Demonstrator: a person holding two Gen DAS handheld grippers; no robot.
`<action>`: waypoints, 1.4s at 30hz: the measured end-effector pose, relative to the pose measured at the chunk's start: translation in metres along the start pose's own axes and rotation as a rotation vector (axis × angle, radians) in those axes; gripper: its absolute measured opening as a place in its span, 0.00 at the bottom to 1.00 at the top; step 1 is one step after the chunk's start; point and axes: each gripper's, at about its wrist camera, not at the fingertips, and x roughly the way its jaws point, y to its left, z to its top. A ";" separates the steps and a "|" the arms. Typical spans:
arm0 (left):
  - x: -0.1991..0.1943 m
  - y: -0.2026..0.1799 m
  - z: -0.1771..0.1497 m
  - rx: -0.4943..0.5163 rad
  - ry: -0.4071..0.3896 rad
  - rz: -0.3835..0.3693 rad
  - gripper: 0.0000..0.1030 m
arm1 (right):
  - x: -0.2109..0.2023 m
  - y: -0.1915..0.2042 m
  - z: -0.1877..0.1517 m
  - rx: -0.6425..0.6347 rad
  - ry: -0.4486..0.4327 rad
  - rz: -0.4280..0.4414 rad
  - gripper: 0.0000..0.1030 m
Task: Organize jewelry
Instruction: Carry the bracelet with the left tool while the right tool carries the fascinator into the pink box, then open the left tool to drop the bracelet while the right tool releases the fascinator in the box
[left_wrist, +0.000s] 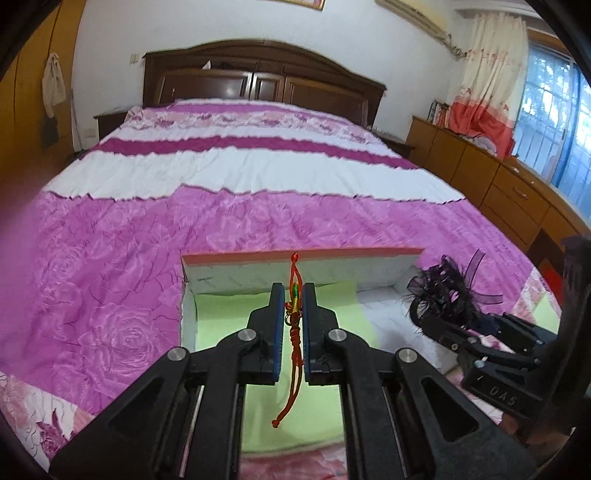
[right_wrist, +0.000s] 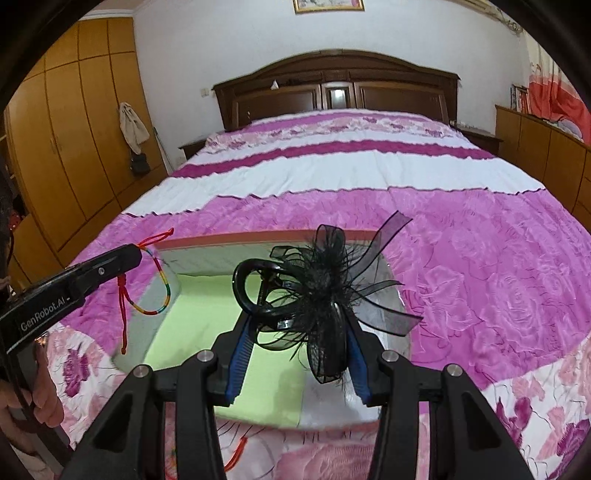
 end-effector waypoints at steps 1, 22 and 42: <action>0.004 0.001 -0.001 -0.001 0.009 0.002 0.00 | 0.007 -0.002 0.001 0.007 0.010 -0.002 0.47; 0.076 0.021 -0.020 0.037 0.172 0.103 0.01 | 0.087 -0.018 0.004 0.015 0.161 -0.077 0.48; 0.057 0.018 -0.012 0.021 0.154 0.078 0.25 | 0.066 -0.013 0.008 0.049 0.116 -0.012 0.60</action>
